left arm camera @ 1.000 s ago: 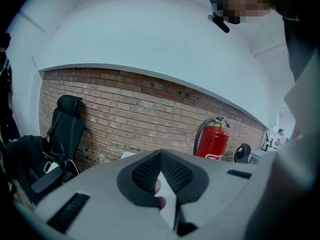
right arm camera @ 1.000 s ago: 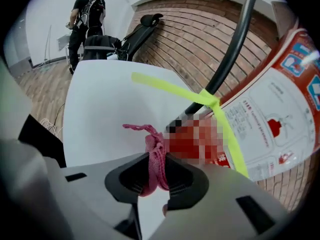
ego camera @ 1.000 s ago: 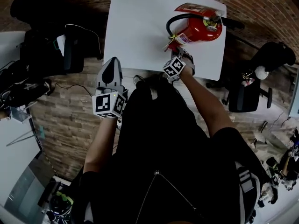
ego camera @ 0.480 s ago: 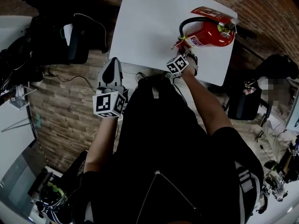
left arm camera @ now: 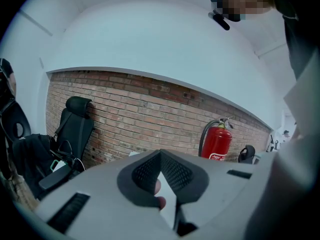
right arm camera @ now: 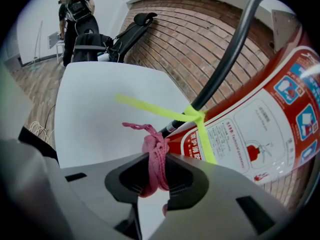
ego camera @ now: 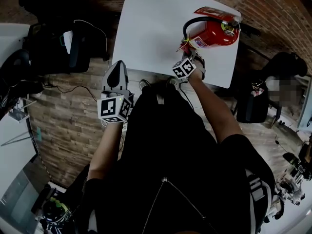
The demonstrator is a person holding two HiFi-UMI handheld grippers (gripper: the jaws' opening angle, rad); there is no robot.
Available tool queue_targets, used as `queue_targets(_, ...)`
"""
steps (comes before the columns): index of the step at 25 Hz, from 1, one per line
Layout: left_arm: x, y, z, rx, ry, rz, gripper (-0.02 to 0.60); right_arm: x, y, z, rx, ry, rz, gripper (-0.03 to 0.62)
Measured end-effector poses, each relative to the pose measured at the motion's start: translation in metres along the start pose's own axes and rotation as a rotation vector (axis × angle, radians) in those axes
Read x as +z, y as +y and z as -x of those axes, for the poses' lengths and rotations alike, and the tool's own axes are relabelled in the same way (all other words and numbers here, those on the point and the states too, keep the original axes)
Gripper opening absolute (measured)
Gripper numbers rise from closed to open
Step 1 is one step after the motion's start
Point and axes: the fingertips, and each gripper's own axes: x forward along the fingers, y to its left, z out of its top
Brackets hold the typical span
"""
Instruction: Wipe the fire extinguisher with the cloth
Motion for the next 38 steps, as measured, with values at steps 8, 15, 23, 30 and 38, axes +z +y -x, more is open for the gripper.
queue_targets(8,0.003,0.0,0.001,-0.026,-0.009,0.008,0.008,0.007,-0.016,0.025,-0.033,-0.025,-0.028,0.094)
queue_targets(15,0.006,-0.003,-0.001,-0.058,-0.016,0.008,0.008,0.015,-0.03,0.047,-0.056,-0.051,-0.057,0.094)
queue_targets(23,0.008,-0.007,-0.003,-0.082,-0.022,0.008,0.008,0.021,-0.041,0.065,-0.079,-0.07,-0.073,0.094)
queue_targets(30,0.01,-0.01,-0.002,-0.097,-0.029,0.008,0.008,0.025,-0.052,0.079,-0.092,-0.078,-0.084,0.094)
queue_targets(38,0.011,-0.013,0.0,-0.106,-0.04,0.016,0.008,0.033,-0.062,0.097,-0.117,-0.101,-0.094,0.094)
